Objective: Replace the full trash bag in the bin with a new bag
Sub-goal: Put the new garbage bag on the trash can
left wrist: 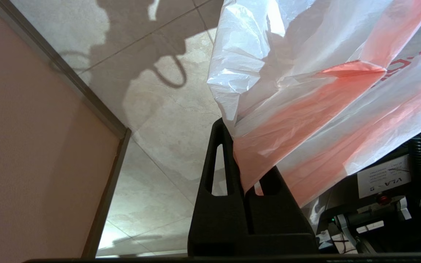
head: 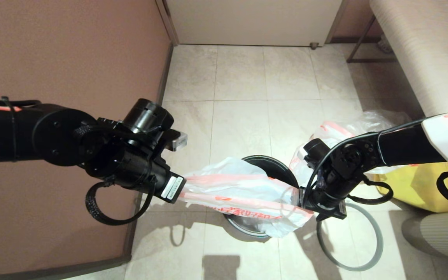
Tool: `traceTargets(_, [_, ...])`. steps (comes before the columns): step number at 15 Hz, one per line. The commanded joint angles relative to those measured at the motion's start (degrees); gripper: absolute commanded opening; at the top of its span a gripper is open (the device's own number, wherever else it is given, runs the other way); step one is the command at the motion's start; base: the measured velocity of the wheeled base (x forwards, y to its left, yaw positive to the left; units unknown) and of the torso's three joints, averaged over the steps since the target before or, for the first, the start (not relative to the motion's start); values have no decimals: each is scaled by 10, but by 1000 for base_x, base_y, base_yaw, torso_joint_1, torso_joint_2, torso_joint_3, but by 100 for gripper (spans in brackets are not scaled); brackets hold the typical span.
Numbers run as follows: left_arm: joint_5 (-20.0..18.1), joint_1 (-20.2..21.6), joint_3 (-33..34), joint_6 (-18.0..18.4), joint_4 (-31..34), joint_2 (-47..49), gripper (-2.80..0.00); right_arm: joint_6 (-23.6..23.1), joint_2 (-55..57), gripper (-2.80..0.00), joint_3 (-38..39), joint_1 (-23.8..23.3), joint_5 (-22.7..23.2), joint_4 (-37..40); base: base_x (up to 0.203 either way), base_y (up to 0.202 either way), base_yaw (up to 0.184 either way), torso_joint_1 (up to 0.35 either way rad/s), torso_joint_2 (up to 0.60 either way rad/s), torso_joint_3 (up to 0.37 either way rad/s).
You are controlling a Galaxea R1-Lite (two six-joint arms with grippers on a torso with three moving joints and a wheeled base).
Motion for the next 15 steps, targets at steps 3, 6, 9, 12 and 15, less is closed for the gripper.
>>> traceTargets(3, [1,0,0,0,2,0,-280,3,-8,-280,4,10,14,11,0,0,0,0,0,0])
traceTargets(6, [0,1,-1,0,1,0,-280,4,-2,-280,4,31,32,16,0,0,0,0,0,0])
traceTargets(9, [-1,1,-2,-1,-25,5,-280,2,-28,-280,-1,7,29,14,0,0,0,0,0,0])
traceTargets(12, [-22,0,29,-5,-158,10,-280,-40,-84,-280,-24,-58,34,4,0,0,0,0,0,0])
traceTargets(15, [-29,-4,54,-9,-245,61,-280,-56,-71,-280,-8,-65,35,2,0,0,0,0,0,0])
